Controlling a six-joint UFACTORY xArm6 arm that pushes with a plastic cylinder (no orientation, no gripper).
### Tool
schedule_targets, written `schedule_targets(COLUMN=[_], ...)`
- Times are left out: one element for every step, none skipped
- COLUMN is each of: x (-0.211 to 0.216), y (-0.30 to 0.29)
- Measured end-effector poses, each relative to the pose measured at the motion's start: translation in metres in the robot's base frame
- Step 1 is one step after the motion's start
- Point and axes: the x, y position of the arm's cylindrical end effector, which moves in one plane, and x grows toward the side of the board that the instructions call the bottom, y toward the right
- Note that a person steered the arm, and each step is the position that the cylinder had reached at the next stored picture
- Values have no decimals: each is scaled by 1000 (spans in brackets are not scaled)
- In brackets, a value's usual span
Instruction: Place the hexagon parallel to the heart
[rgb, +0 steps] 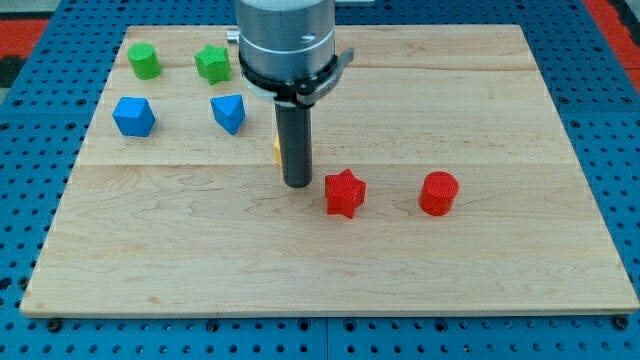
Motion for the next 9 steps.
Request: schedule_targets(x=[-73, -125, -72, -97, -130, -126, -150, -170, -168], y=[-8, -10, 4, -32, -45, -77, -74, -64, 15])
